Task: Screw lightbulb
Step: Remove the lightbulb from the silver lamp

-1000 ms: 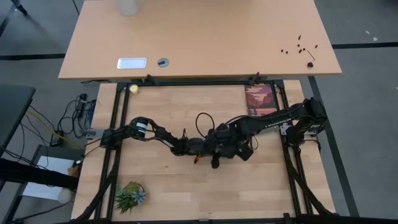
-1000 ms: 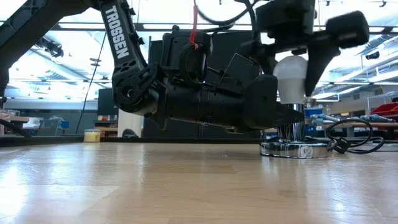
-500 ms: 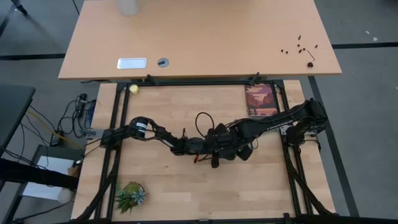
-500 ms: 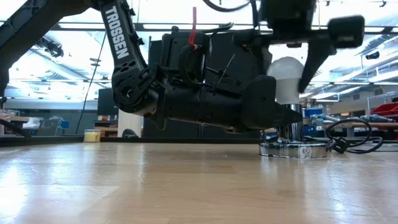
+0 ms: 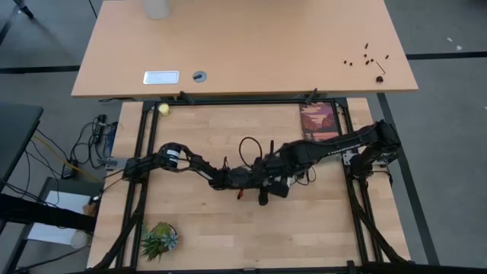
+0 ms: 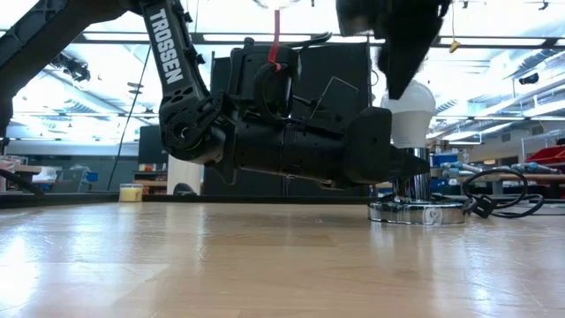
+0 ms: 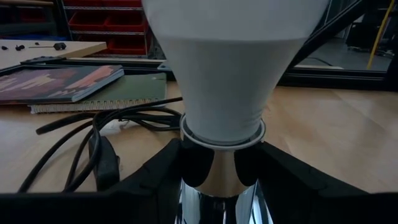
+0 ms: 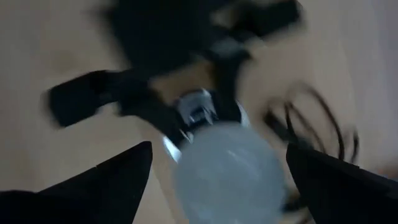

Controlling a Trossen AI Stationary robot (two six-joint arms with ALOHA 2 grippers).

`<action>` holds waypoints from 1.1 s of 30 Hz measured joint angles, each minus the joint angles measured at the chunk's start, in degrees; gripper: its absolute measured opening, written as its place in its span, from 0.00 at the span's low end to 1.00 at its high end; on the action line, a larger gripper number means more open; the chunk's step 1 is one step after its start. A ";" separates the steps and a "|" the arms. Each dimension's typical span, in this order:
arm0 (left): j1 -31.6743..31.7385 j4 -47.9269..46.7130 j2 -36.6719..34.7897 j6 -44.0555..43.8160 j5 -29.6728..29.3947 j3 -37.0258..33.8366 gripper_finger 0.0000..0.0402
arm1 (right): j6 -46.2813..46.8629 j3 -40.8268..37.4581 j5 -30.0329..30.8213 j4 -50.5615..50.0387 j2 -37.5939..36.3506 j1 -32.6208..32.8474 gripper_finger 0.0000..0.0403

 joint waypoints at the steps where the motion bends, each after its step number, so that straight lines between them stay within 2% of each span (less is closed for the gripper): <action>1: 0.02 0.00 0.00 -0.06 0.30 0.00 0.47 | 4.89 0.00 0.52 -1.71 0.01 -0.15 0.94; 6: 0.06 0.00 0.00 -0.24 0.86 0.00 0.47 | 19.98 -0.22 1.66 -5.30 -0.01 0.25 0.97; 11: 0.06 0.00 0.00 -0.24 1.07 0.00 0.47 | 32.66 -2.19 -1.68 -2.02 -0.01 0.27 0.99; 15: 0.06 0.00 0.00 -0.20 1.12 0.00 0.47 | 40.07 -3.60 -0.84 1.76 -0.01 0.34 0.98; 22: 0.06 -0.75 -0.09 -0.15 1.32 0.02 0.47 | 48.56 -5.94 0.59 4.09 -0.01 0.96 0.92; 27: 0.06 -0.66 -0.09 -0.16 1.36 0.02 0.47 | 53.51 -7.73 0.96 4.92 -0.01 1.56 0.83; 33: 0.00 -0.50 -0.09 -0.15 1.00 0.00 0.47 | 54.93 -8.74 1.46 6.85 -0.01 1.52 0.71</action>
